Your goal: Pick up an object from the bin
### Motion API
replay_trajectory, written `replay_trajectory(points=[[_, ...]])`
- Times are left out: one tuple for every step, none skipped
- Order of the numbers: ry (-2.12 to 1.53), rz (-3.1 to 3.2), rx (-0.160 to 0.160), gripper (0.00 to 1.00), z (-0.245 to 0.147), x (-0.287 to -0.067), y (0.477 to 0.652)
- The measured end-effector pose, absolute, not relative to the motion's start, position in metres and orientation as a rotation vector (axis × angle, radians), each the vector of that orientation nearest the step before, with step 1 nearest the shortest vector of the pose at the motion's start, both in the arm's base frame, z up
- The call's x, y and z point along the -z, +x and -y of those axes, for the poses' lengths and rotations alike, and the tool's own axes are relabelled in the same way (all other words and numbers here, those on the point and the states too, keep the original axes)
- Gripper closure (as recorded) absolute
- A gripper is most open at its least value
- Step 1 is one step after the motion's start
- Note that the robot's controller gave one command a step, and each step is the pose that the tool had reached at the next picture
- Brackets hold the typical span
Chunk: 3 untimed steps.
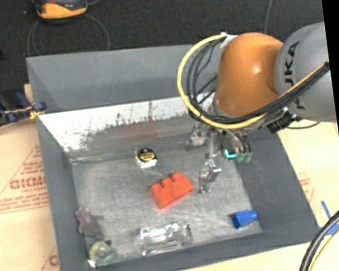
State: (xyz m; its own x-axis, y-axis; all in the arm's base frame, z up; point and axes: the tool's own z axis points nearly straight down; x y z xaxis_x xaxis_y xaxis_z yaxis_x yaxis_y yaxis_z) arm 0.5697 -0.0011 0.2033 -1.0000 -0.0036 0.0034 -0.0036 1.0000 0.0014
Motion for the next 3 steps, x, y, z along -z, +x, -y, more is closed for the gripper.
replay_trajectory(points=[[0.351, 3.13, -0.001, 0.0, 0.001, -0.088, 0.559], [0.276, 3.145, -0.004, 0.0, -0.038, -0.074, 0.549], [0.273, 3.154, -0.003, 1.0, -0.038, -0.077, 0.552]])
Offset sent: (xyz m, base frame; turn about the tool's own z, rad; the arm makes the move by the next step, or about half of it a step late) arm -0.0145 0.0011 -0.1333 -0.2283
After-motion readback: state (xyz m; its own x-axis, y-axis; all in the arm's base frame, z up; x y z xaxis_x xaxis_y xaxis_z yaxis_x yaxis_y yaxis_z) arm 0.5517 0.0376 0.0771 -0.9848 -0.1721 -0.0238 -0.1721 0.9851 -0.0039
